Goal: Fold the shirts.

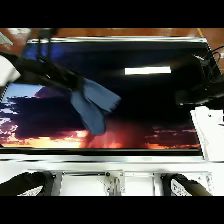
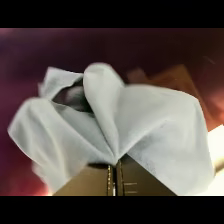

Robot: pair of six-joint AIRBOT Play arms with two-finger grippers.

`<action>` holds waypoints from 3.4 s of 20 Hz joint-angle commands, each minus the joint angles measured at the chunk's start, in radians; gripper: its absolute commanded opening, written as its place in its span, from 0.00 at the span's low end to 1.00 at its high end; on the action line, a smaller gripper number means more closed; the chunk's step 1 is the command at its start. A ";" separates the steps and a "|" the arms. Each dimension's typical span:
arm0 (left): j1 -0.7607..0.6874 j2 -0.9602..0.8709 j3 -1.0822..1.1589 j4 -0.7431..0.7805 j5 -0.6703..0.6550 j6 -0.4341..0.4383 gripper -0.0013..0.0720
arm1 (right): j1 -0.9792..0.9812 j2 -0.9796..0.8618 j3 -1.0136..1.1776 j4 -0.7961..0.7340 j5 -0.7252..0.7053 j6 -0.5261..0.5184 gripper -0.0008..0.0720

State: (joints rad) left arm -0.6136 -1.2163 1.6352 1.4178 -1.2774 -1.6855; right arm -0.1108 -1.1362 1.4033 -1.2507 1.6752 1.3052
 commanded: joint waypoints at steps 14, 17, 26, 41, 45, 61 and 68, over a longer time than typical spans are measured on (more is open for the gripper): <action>0.023 -0.187 -0.110 -0.092 -0.140 0.053 0.99 | -0.001 0.073 -0.102 -0.182 -0.061 0.043 0.92; 0.163 -0.066 -0.319 -0.152 -0.149 0.093 0.99 | -0.056 0.073 -0.299 -0.081 -0.102 0.017 0.93; 0.121 -0.026 -0.991 -0.603 0.376 0.216 0.99 | -0.023 0.073 -0.771 0.182 -0.251 -0.206 0.93; 0.048 -0.185 -0.901 -0.723 0.589 0.219 0.34 | 0.344 0.046 -0.803 0.211 -0.716 -0.105 0.84; 0.049 -0.182 -0.901 -0.723 0.576 0.219 0.07 | 0.383 -0.075 -0.803 0.220 -0.677 -0.103 0.12; 0.339 0.333 -0.002 -0.572 0.385 0.392 0.07 | 0.365 0.330 0.084 -0.022 -0.550 -0.013 0.11; 0.340 0.357 0.152 -0.328 0.236 0.319 0.07 | 0.365 0.330 0.241 -0.252 -0.306 -0.008 0.11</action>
State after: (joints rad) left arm -0.2764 -0.8753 1.7405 0.9783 -0.9737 -1.3262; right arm 0.2550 -0.8104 1.5784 -1.3891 1.2583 1.2938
